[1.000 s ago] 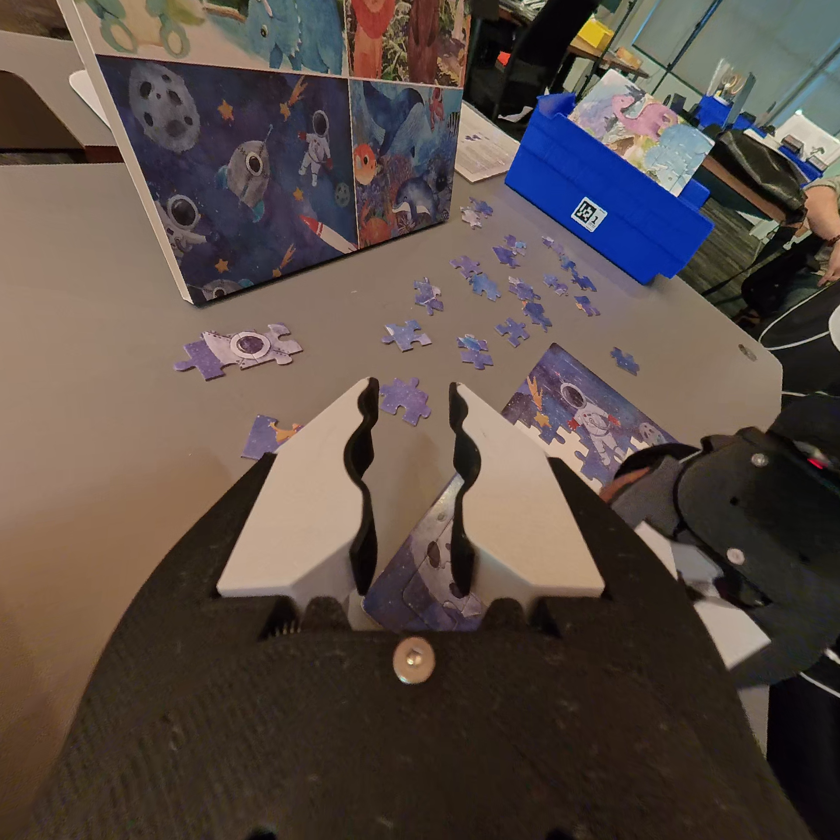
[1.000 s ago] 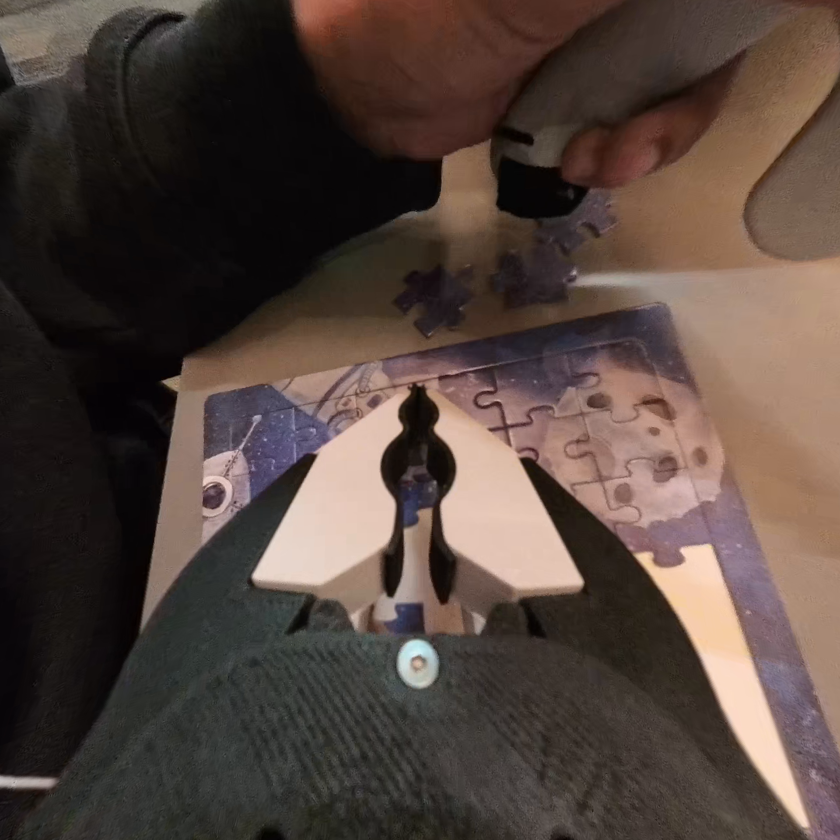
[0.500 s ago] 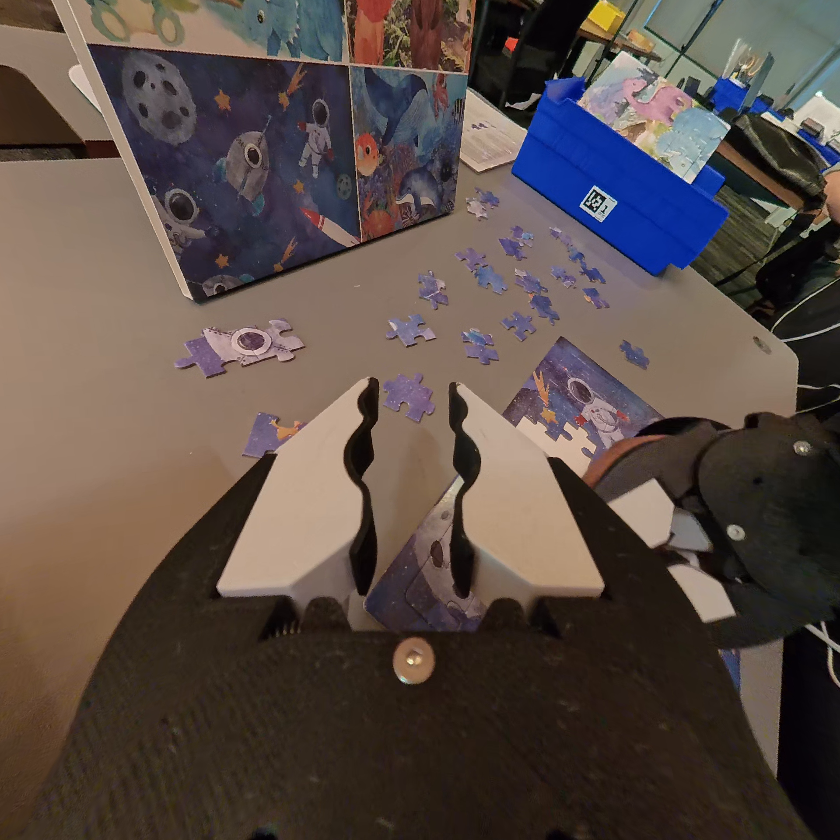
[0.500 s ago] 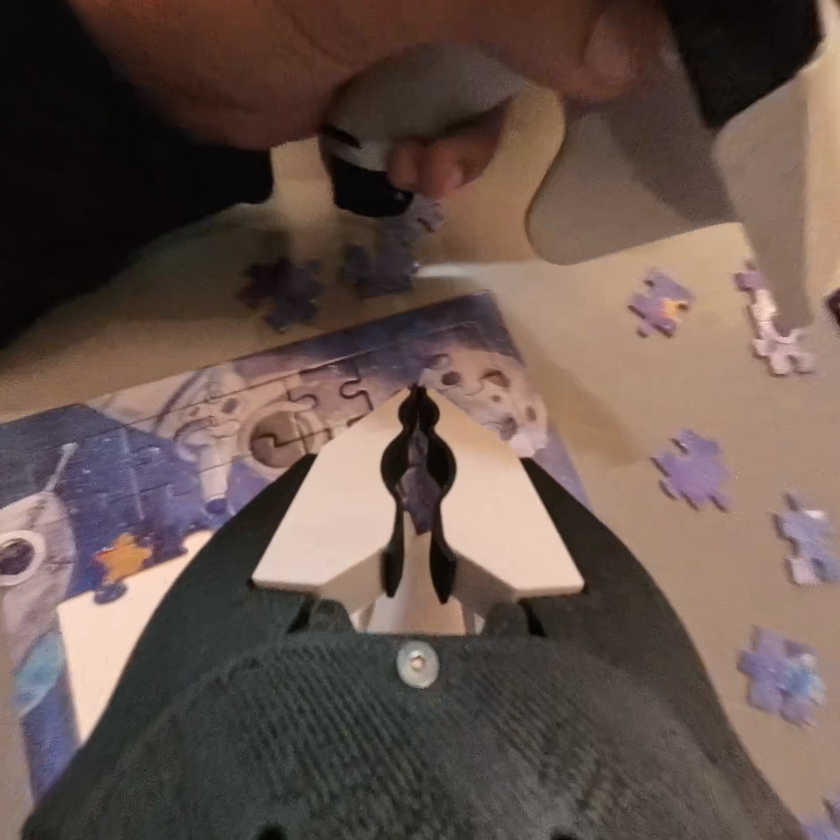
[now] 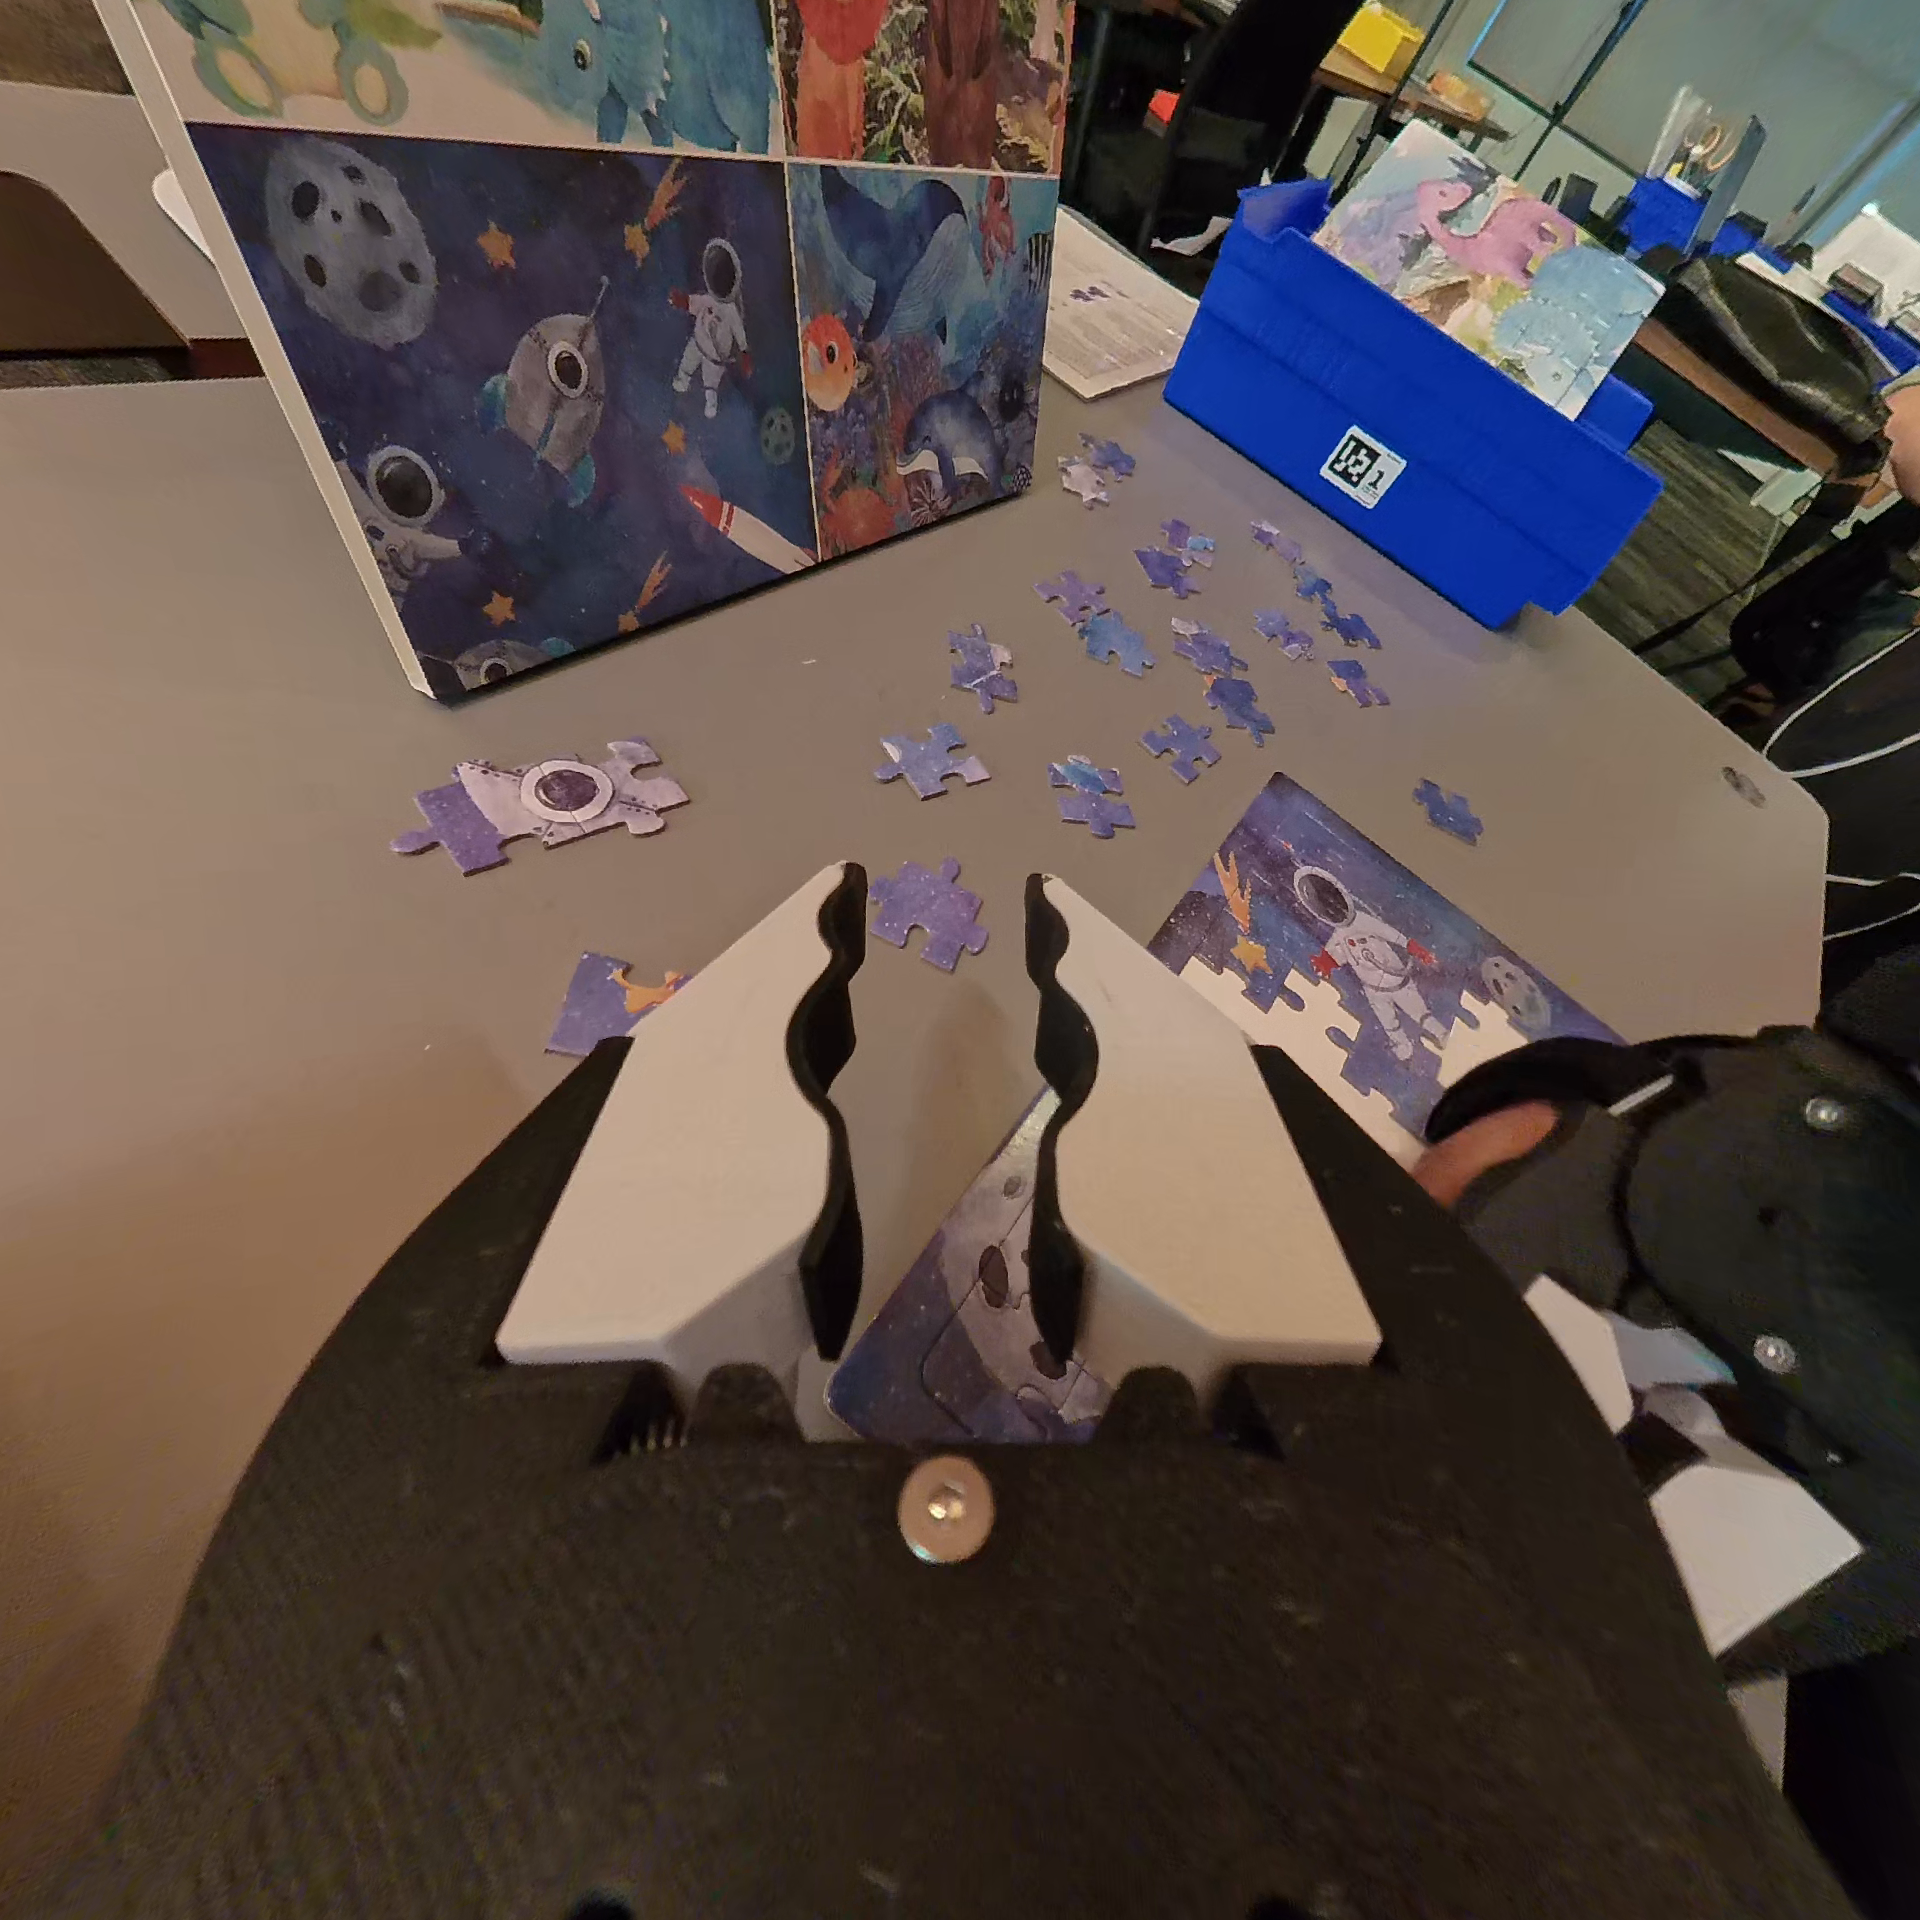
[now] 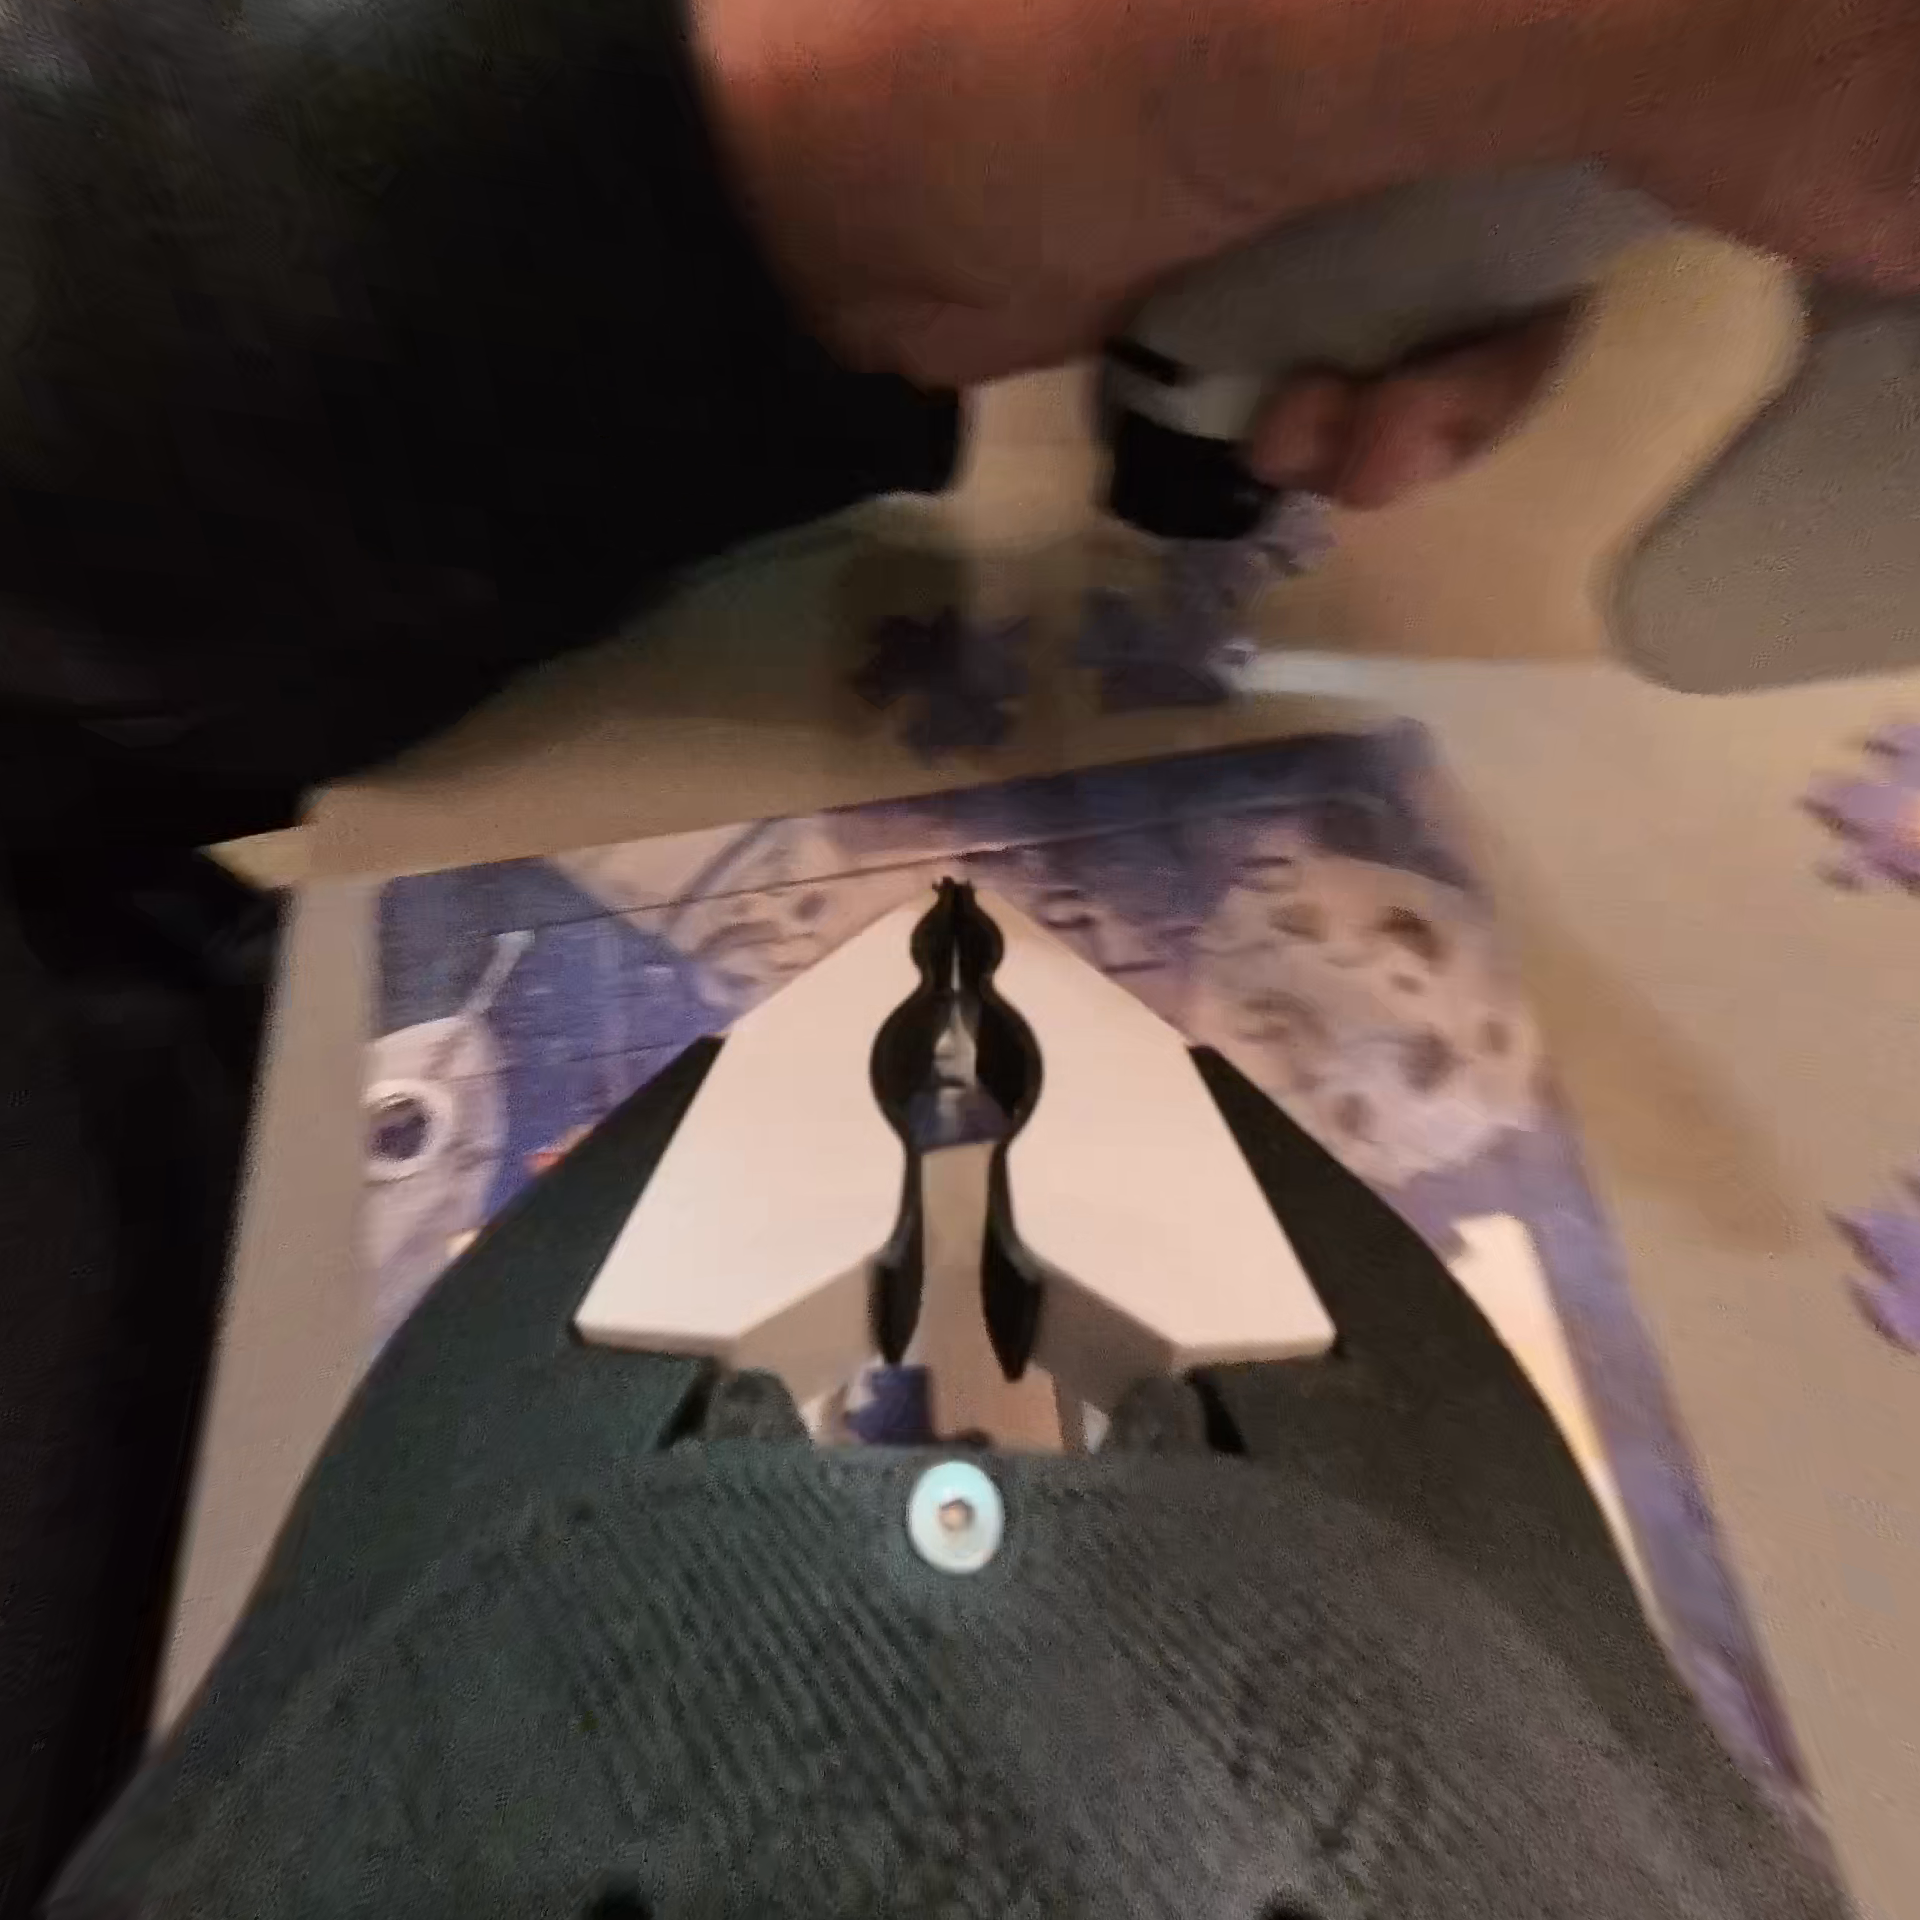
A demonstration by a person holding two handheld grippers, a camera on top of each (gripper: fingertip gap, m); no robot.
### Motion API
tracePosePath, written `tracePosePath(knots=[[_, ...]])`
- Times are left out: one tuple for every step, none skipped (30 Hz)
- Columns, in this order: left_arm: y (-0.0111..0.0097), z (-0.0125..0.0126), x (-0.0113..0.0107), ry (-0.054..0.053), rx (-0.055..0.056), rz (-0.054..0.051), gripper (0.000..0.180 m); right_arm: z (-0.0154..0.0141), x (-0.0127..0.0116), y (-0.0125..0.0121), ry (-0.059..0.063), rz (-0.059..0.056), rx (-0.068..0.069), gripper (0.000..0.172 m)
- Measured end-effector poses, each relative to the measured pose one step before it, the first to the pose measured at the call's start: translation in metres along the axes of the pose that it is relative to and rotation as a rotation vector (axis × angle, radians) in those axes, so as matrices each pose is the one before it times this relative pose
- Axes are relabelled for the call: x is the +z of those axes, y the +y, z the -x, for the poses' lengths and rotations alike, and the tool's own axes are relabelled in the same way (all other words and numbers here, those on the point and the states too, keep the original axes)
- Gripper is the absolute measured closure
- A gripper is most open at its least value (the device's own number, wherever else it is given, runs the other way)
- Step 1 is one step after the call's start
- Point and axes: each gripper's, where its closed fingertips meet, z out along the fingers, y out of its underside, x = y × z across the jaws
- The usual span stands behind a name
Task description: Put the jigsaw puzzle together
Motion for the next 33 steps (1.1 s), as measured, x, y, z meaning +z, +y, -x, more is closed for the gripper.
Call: tracePosePath(knots=[[0.00011,-0.00017,0.00016,-0.0001,0.0006,0.0008,0.152,0.01152,0.00213,-0.00099,-0.0652,-0.0091,0.0077,0.172],[0.00017,-0.00007,0.0001,-0.0003,0.0005,0.0004,0.152,0.00105,0.00081,-0.00058,-0.0065,-0.0013,0.005,0.172],[-0.00012,-0.00021,-0.00011,-0.0003,0.0009,-0.0006,0.152,-0.00686,-0.00039,-0.00043,0.0334,-0.0002,0.0071,0.172],[-0.0001,-0.00005,-0.00009,-0.0004,0.0011,-0.0009,0.152,-0.01459,-0.00216,0.00041,0.0787,0.0,0.0118,0.172],[-0.00025,-0.00014,-0.00013,-0.0002,0.0008,-0.0004,0.152,-0.01918,-0.00356,0.00173,0.1074,0.0053,0.0117,0.169],[-0.00025,0.00004,-0.00015,-0.0001,0.0005,-0.0008,0.152,-0.01756,-0.00301,0.003,0.0963,0.0158,0.0015,0.168],[-0.00006,-0.00006,-0.00003,0.0001,-0.0001,-0.0008,0.152,-0.01224,-0.00238,0.00455,0.0683,0.0246,-0.011,0.172],[0.0,-0.00001,0.00006,0.0009,-0.0005,0.0008,0.152,-0.00779,-0.00195,0.00335,0.0525,0.0201,-0.0194,0.172],[0.00005,-0.00012,0.00008,0.0005,0.0001,0.0006,0.152,-0.00609,-0.00154,0.00278,0.0514,0.0199,-0.0278,0.172],[0.0001,0.00003,0.0,-0.0005,0.0006,0.0006,0.152,-0.00146,-0.0009,0.00152,0.0329,0.0172,-0.0373,0.172],[0.00004,-0.00003,0.00006,-0.0006,0.001,0.001,0.152,0.00312,-0.00069,-0.00071,0.0073,0.0031,-0.0394,0.172],[0.00011,-0.00009,0.0001,-0.0007,0.0011,0.0005,0.152,0.00595,-0.00115,-0.00341,-0.0101,-0.0106,-0.034,0.172],[0.00015,-0.00005,-0.00003,-0.0007,0.001,0.0005,0.152,0.00981,-0.0002,-0.00515,-0.0417,-0.0257,-0.0251,0.171],[0.00005,0.00017,-0.00002,-0.0009,0.0006,0.0003,0.152,0.01503,-0.00083,-0.00744,-0.0757,-0.0383,-0.0111,0.17],[0.00012,0.0001,0.00008,-0.0004,-0.0002,0.0006,0.152,0.01817,-0.00047,-0.00705,-0.1003,-0.0389,0.0009,0.17],[0.00013,-0.00002,0.00007,0.0005,-0.0003,0.0007,0.152,0.01861,0.00043,-0.00609,-0.1064,-0.0318,0.0083,0.172],[-0.00004,0.00003,0.00002,-0.0002,0.0,-0.0003,0.152,0.01458,0.0012,-0.00295,-0.0898,-0.0199,0.0143,0.172],[-0.0001,-0.00003,-0.00009,-0.0001,0.0002,-0.0004,0.152,0.00567,0.00121,-0.00162,-0.0398,-0.0093,0.0185,0.172],[-0.00012,-0.00002,-0.00002,0.0001,0.0004,-0.0002,0.152,-0.00201,0.00003,0.00067,-0.0009,-0.0034,0.0162,0.171],[0.00005,0.00016,0.00005,-0.0008,0.0002,-0.0002,0.152,-0.00801,-0.00102,0.00113,0.0307,0.0008,0.0216,0.166],[0.00014,0.00016,0.00002,-0.0002,-0.0003,0.0009,0.152,-0.01419,-0.00277,0.00261,0.0695,0.006,0.0241,0.165],[0.00003,-0.00009,-0.00001,0.0005,-0.0003,0.0002,0.152,-0.01847,-0.00263,0.00332,0.0916,0.014,0.0185,0.165],[-0.00018,-0.00007,0.00001,0.0003,0.0001,-0.0007,0.152,-0.01912,-0.00337,0.0057,0.1023,0.0257,0.0075,0.165],[0.00001,-0.00013,0.00015,0.0001,0.0005,0.0002,0.152,-0.01732,-0.00233,0.00526,0.0942,0.0254,0.0007,0.166],[0.0002,0.00002,0.00006,-0.0008,0.0009,0.0016,0.152,-0.01196,-0.00123,0.00532,0.0668,0.0274,-0.0067,0.167],[0.0005,0.00036,0.00018,-0.002,0.0013,0.0032,0.152,-0.00562,-0.00069,0.00321,0.0324,0.0144,-0.0053,0.169],[0.00057,0.00067,0.00001,-0.0042,0.0024,0.004,0.152,-0.0005,-0.0006,0.00119,0.0033,0.0049,0.0021,0.171],[0.00054,0.00109,-0.00018,-0.0071,0.0039,0.0037,0.152,0.00218,-0.00073,-0.00032,-0.0118,-0.0028,0.0089,0.171],[0.00067,0.0016,-0.00036,-0.0096,0.0053,0.0044,0.152,0.0041,-0.00075,-0.00154,-0.0236,-0.0105,0.0112,0.169],[0.00072,0.00197,-0.00047,-0.0119,0.0064,0.0054,0.152,0.00578,-0.00093,-0.00217,-0.0359,-0.0156,0.0131,0.167],[0.0009,0.00226,-0.00048,-0.0139,0.0063,0.006,0.152,0.00522,-0.00092,-0.00199,-0.0337,-0.0152,0.0168,0.166],[0.00117,0.00304,-0.00044,-0.0173,0.0032,0.0072,0.152,0.00265,-0.00097,-0.00112,-0.0195,-0.0107,0.0169,0.166],[0.00127,0.00305,-0.0003,-0.018,0.0027,0.0076,0.152,0.00032,-0.00131,-0.00017,-0.0069,-0.0049,0.0124,0.166]])
